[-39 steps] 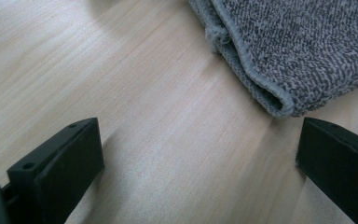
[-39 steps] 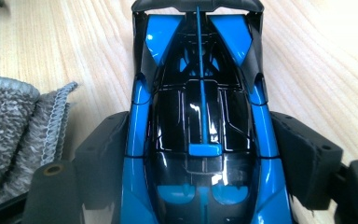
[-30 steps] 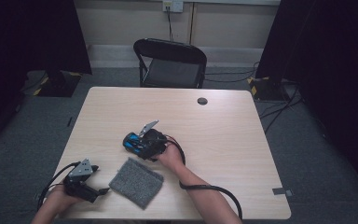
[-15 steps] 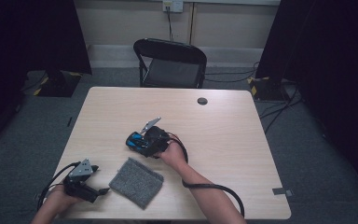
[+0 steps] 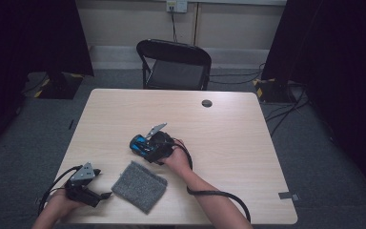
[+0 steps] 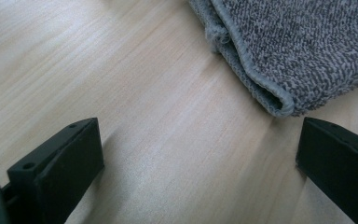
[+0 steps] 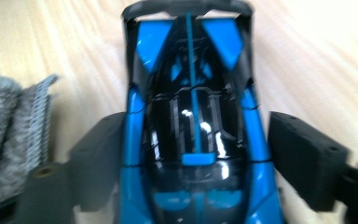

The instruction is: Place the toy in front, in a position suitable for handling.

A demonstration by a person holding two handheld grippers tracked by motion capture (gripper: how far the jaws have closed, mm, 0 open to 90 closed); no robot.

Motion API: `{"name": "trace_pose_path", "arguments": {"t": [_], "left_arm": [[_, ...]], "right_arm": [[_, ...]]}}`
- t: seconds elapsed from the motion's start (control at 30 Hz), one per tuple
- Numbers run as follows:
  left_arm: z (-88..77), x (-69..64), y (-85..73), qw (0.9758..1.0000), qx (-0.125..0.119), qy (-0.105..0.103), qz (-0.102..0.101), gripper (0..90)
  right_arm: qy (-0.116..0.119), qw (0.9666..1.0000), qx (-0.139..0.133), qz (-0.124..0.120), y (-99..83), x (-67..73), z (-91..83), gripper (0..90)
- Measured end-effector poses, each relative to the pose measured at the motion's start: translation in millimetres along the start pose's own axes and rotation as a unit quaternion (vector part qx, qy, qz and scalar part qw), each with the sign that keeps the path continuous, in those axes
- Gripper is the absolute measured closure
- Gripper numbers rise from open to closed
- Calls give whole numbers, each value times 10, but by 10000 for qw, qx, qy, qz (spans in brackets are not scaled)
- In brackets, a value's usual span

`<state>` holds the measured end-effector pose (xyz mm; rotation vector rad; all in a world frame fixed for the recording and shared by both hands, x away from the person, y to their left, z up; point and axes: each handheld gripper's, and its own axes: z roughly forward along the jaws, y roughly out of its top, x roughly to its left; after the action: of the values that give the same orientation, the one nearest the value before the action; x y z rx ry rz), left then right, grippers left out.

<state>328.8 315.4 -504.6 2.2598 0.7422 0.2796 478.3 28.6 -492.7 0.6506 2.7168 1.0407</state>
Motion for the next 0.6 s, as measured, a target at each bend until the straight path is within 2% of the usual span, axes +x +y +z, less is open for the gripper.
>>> {"name": "trace_pose_path", "arguments": {"t": [0.07,0.13,0.33,0.4,0.5,0.6], "left_arm": [[0,0,0,10000,-1,2,-3,0],[0,-1,0,10000,-6,-1,-9,0],[0,0,0,10000,0,3,-2,0],[0,-1,0,10000,-1,3,-3,0],[0,0,0,10000,0,3,-2,0],[0,-1,0,10000,-6,0,-10,0]], "right_arm": [[31,10000,-17,84,16,-14,-1,162],[11,10000,-19,12,35,-11,6,157],[50,10000,30,19,20,29,105,162],[31,10000,-80,13,8,46,93,252],[-10,10000,4,56,25,50,82,255],[-13,9997,91,206,33,47,60,258]]}}
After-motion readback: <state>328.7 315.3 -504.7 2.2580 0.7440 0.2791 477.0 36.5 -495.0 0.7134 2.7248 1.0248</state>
